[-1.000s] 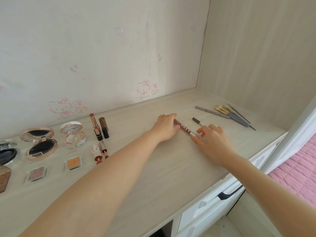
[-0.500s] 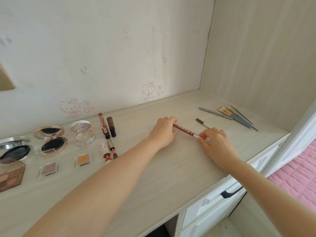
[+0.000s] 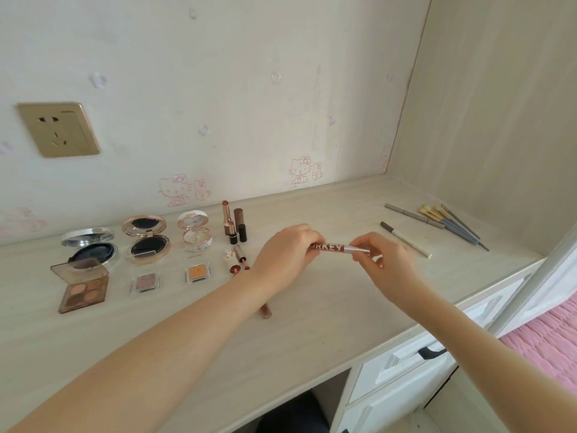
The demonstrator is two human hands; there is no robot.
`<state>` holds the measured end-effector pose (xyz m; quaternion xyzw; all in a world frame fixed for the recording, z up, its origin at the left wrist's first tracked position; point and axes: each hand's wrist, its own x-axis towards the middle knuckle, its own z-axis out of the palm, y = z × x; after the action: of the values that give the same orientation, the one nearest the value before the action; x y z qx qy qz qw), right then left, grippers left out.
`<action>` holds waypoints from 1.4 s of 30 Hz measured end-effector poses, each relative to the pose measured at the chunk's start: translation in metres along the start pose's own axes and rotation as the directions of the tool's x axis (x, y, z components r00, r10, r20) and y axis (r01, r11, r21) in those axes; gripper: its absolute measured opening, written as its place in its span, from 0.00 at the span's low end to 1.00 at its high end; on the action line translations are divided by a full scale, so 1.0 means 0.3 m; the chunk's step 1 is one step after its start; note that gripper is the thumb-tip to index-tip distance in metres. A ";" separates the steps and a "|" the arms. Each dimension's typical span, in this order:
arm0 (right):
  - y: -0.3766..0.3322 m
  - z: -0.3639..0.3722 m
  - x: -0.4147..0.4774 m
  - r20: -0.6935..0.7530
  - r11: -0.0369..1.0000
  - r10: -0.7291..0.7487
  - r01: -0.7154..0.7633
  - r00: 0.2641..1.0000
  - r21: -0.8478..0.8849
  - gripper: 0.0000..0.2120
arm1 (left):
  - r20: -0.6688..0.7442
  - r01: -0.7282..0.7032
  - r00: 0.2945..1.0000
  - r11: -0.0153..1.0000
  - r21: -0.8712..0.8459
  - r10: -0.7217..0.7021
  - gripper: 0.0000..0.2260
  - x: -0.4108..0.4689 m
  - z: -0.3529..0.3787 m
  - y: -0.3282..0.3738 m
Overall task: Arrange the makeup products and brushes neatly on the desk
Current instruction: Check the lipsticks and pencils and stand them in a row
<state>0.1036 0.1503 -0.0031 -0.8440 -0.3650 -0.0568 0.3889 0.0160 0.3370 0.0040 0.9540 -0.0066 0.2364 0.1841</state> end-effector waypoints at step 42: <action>-0.567 0.424 -0.130 0.285 0.763 -0.121 -0.094 0.951 0.639 0.16 | -0.290 0.331 0.860 0.891 -0.312 -0.421 0.07 -0.667 -0.349 -0.212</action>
<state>-0.0611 0.2901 -0.0012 -0.6538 -0.4246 0.2024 0.5927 -0.2022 0.4184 -0.0230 0.8481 0.1840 0.3582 0.3444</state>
